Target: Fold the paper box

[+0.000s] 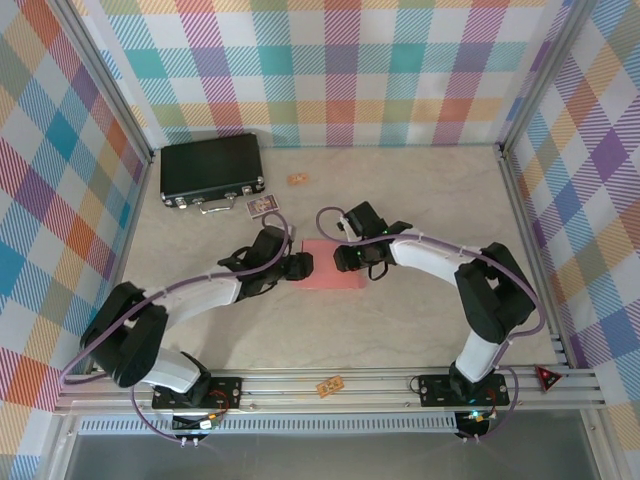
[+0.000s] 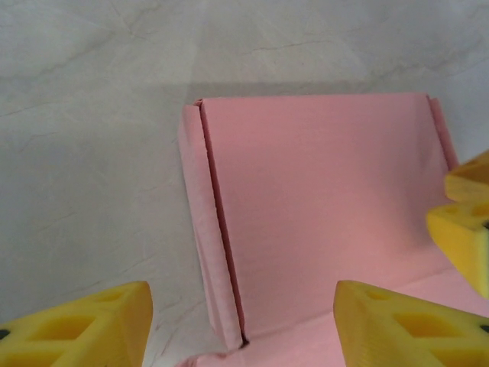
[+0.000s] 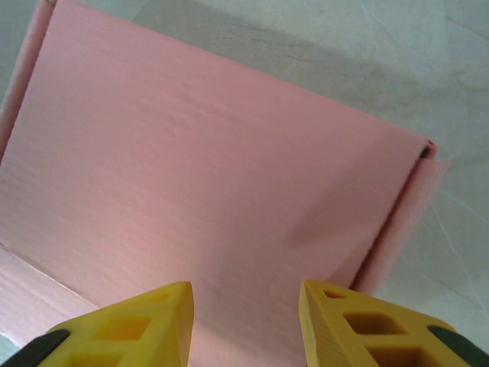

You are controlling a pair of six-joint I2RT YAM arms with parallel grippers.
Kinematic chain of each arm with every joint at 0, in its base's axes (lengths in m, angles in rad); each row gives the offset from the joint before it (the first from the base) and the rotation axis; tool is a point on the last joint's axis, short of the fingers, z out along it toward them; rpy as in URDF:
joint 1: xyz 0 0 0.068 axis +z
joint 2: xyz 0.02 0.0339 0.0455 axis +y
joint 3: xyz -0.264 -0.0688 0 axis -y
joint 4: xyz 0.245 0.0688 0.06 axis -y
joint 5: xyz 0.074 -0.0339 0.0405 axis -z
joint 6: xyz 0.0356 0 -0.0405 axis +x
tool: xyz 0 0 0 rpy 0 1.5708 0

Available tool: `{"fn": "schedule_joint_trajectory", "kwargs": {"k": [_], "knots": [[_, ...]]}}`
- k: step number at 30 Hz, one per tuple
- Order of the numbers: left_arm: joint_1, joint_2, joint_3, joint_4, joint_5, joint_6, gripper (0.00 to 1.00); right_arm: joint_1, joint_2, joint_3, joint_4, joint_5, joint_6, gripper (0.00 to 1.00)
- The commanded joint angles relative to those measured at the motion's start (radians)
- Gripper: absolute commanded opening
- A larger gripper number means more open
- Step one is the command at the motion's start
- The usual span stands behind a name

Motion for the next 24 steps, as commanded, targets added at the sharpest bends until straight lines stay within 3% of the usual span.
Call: {"fn": "schedule_joint_trajectory", "kwargs": {"k": [1, 11, 21, 24], "knots": [[0.011, 0.045, 0.044, 0.024, 0.023, -0.017, 0.63, 0.0, -0.053, -0.02, 0.004, 0.054, 0.059, 0.41], [0.013, 0.155, 0.086, 0.037, 0.043, -0.021, 0.55, -0.036, -0.059, -0.08, -0.009, 0.153, 0.171, 0.41], [0.008, 0.14, 0.081, 0.011, 0.091, -0.074, 0.36, -0.05, 0.037, -0.03, 0.053, -0.005, 0.086, 0.36], [0.004, 0.135, 0.067, 0.01, 0.099, -0.105, 0.35, -0.055, 0.084, 0.01, 0.042, -0.036, 0.06, 0.35]]}}
